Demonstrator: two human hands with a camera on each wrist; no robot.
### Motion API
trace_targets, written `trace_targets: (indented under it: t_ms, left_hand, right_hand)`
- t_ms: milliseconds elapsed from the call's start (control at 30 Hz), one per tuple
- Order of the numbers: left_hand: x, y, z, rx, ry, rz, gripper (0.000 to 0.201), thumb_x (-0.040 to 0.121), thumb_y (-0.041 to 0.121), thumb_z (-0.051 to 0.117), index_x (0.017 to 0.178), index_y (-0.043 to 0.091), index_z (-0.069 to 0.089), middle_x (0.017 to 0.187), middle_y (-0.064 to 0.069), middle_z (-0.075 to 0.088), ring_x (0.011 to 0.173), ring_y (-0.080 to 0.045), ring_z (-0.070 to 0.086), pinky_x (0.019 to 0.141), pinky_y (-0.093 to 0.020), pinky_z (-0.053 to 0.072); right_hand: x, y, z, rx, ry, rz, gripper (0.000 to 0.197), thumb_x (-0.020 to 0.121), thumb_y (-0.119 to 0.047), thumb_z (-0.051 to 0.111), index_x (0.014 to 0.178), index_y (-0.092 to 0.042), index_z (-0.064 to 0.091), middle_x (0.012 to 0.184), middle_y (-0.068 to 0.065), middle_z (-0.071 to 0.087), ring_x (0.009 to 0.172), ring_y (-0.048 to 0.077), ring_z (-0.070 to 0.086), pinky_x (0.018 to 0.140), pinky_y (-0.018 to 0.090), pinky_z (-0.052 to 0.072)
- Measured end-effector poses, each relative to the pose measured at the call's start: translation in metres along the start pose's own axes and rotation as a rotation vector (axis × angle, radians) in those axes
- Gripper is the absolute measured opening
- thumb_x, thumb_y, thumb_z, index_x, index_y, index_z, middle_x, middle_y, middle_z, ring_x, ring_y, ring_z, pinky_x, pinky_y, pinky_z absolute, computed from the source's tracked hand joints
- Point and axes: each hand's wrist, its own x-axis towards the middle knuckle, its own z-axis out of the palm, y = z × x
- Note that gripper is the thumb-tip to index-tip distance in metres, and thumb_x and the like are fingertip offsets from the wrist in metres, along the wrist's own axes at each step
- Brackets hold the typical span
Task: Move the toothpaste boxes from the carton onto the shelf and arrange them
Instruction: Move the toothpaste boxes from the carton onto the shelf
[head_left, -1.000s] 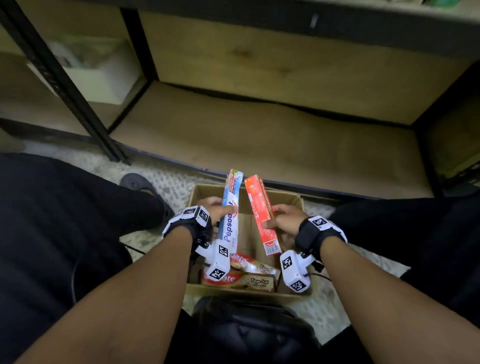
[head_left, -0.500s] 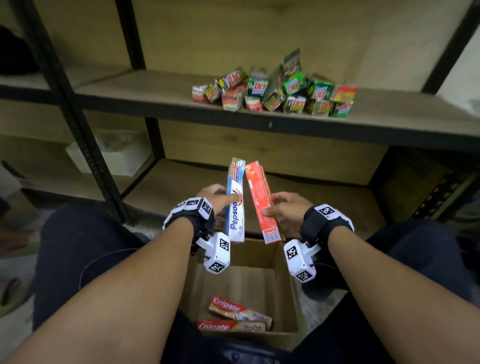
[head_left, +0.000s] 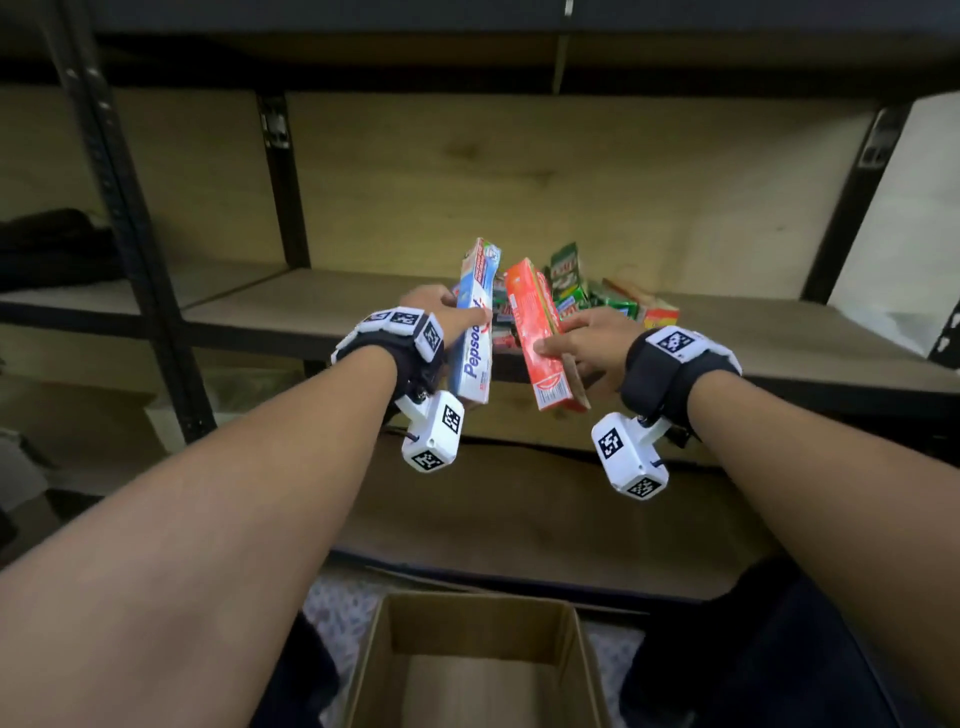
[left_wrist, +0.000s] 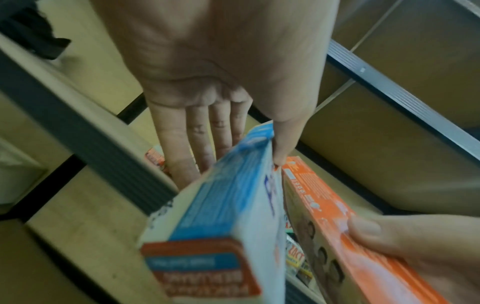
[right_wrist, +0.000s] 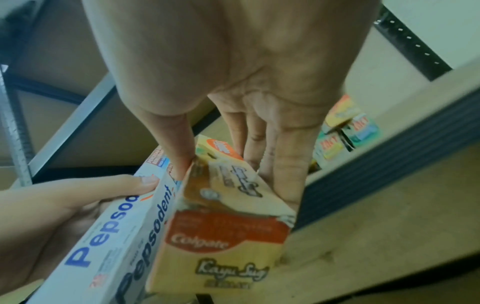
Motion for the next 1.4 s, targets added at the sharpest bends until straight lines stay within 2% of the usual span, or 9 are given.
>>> trace_targets:
  t_ms: [100,200,333,400,533,833,1067,1267,1400]
  left_hand:
    - [0.027,0.019,-0.010,0.148,0.023,0.032,0.030,0.081,0.050,0.069,0.084,0.021,0.061,0.079,0.004,0.067,0.066,-0.014,0.064,0.058,-0.026,0.050]
    - [0.052,0.032,-0.016,0.316,0.018,0.059,0.032,0.086,0.050,0.063,0.078,0.020,0.058,0.073,0.004,0.061,0.060,-0.011,0.054,0.050,-0.025,0.036]
    - [0.088,0.035,-0.015,0.478,-0.017,0.064,0.041,0.082,0.050,0.063,0.112,0.022,0.062,0.103,-0.001,0.069,0.084,-0.022,0.066,0.073,-0.030,0.054]
    - [0.103,0.034,-0.012,0.514,-0.034,0.074,0.043,0.083,0.049,0.062,0.117,0.024,0.063,0.110,-0.001,0.068,0.090,-0.024,0.067,0.083,-0.036,0.057]
    - [0.130,0.030,-0.003,0.581,-0.051,0.117,0.041,0.086,0.050,0.058,0.116,0.023,0.065,0.114,-0.002,0.066,0.093,-0.026,0.064,0.084,-0.035,0.055]
    - [0.173,0.037,0.022,0.669,-0.071,0.156,0.045,0.094,0.052,0.051,0.122,0.019,0.064,0.121,-0.007,0.065,0.103,-0.029,0.062,0.081,-0.028,0.047]
    - [0.186,0.032,0.031,0.699,-0.083,0.145,0.043,0.091,0.051,0.053,0.116,0.018,0.066,0.112,-0.009,0.067,0.097,-0.029,0.063,0.085,-0.034,0.054]
    - [0.169,0.035,0.021,0.740,-0.123,0.147,0.044,0.091,0.049,0.053,0.120,0.019,0.064,0.115,-0.007,0.066,0.098,-0.027,0.062,0.084,-0.032,0.053]
    - [0.147,0.036,0.010,0.729,-0.123,0.176,0.043,0.091,0.046,0.054,0.123,0.020,0.064,0.120,-0.004,0.064,0.103,-0.026,0.061,0.086,-0.031,0.052]
  right_hand:
    - [0.024,-0.022,-0.014,-0.010,0.048,-0.019,0.038,0.075,-0.037,0.081,0.097,-0.010,0.066,0.096,0.009,0.075,0.091,0.031,0.072,0.086,0.052,0.057]
    - [0.048,-0.039,-0.030,-0.065,0.106,-0.053,0.039,0.084,-0.031,0.076,0.115,-0.019,0.056,0.114,0.005,0.068,0.093,0.021,0.067,0.083,0.035,0.055]
    - [0.080,-0.052,-0.039,-0.243,0.139,-0.089,0.065,0.088,-0.037,0.071,0.145,-0.019,0.046,0.139,0.004,0.054,0.107,0.019,0.058,0.079,0.022,0.042]
    - [0.094,-0.055,-0.039,-0.302,0.130,-0.085,0.059,0.089,-0.037,0.068,0.142,-0.018,0.050,0.135,0.005,0.057,0.096,0.019,0.059,0.068,0.022,0.047]
    - [0.124,-0.059,-0.035,-0.488,0.151,-0.079,0.046,0.087,-0.048,0.063,0.123,-0.020,0.065,0.124,0.007,0.065,0.104,0.027,0.064,0.091,0.038,0.054]
    - [0.183,-0.057,-0.011,-0.629,0.178,-0.084,0.049,0.083,-0.059,0.056,0.108,-0.019,0.068,0.103,0.006,0.069,0.084,0.024,0.063,0.078,0.032,0.055]
    - [0.194,-0.051,-0.006,-0.650,0.189,-0.106,0.050,0.093,-0.060,0.041,0.105,-0.019,0.066,0.101,0.007,0.067,0.086,0.026,0.062,0.072,0.029,0.053]
    - [0.174,-0.058,-0.004,-0.706,0.135,-0.098,0.058,0.101,-0.054,0.028,0.128,-0.014,0.060,0.126,0.011,0.062,0.108,0.030,0.059,0.096,0.033,0.047]
    - [0.151,-0.062,-0.010,-0.722,0.140,-0.119,0.051,0.102,-0.047,0.034,0.124,-0.012,0.063,0.127,0.011,0.063,0.105,0.028,0.062,0.092,0.034,0.053]
